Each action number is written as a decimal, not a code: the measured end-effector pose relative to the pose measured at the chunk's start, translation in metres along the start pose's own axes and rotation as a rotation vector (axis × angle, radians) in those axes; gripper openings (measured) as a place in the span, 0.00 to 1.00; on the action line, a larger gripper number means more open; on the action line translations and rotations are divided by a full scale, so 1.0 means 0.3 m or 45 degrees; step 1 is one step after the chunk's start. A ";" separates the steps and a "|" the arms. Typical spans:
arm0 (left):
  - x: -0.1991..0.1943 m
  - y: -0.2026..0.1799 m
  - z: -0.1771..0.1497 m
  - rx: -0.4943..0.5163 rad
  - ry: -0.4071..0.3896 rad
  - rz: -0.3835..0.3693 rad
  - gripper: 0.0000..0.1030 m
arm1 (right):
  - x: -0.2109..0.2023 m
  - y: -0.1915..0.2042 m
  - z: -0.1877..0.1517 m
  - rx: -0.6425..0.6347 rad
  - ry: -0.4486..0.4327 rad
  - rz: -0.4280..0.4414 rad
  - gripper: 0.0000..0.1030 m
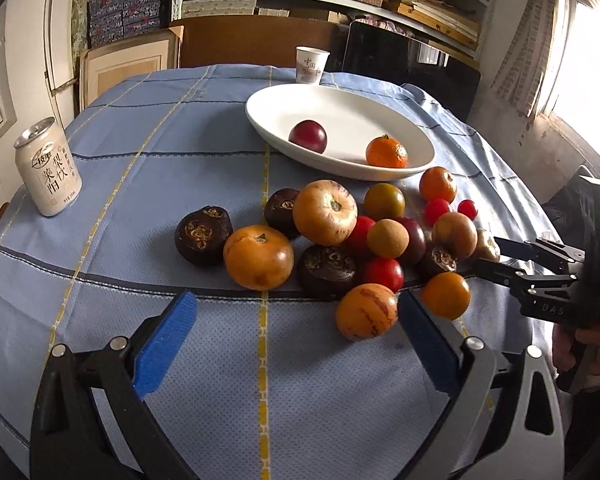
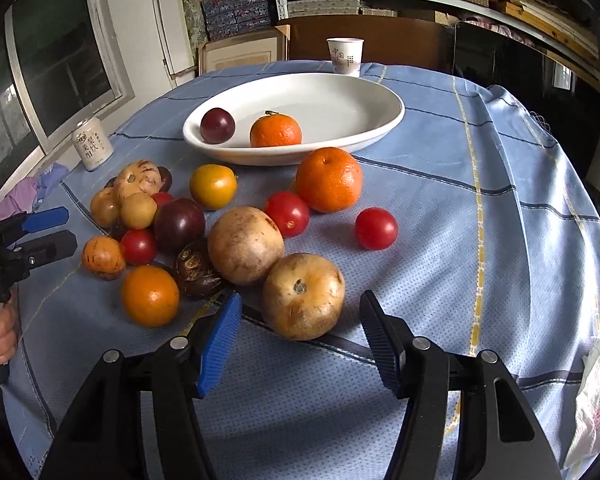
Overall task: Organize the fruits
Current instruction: 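Move the left gripper to a striped orange fruit while the right gripper approaches a tan round fruit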
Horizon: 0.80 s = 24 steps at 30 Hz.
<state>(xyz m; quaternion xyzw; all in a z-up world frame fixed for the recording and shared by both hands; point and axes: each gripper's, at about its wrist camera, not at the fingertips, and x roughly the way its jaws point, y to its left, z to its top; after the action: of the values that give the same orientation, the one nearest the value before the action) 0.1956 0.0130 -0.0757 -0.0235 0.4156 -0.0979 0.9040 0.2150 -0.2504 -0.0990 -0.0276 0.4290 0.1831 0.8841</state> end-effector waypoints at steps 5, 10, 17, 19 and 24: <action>0.020 0.018 0.003 -0.019 0.031 -0.014 0.96 | 0.018 0.007 0.003 -0.020 0.022 -0.054 0.47; 0.042 0.041 0.005 -0.058 0.060 -0.029 0.96 | 0.008 0.015 0.001 -0.037 0.002 -0.064 0.41; 0.049 0.091 0.010 -0.135 0.048 -0.013 0.96 | -0.051 -0.096 0.002 0.192 -0.088 0.024 0.41; 0.058 0.105 0.013 -0.161 0.056 -0.035 0.96 | -0.059 -0.123 -0.001 0.245 -0.102 0.026 0.41; 0.062 0.100 0.017 -0.153 0.053 -0.047 0.95 | -0.057 -0.129 -0.008 0.275 -0.097 0.038 0.41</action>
<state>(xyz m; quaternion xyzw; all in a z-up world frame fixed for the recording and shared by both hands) 0.2161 0.0384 -0.0899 -0.0834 0.4391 -0.0901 0.8900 0.2171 -0.2922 -0.0918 0.0812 0.4127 0.1497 0.8948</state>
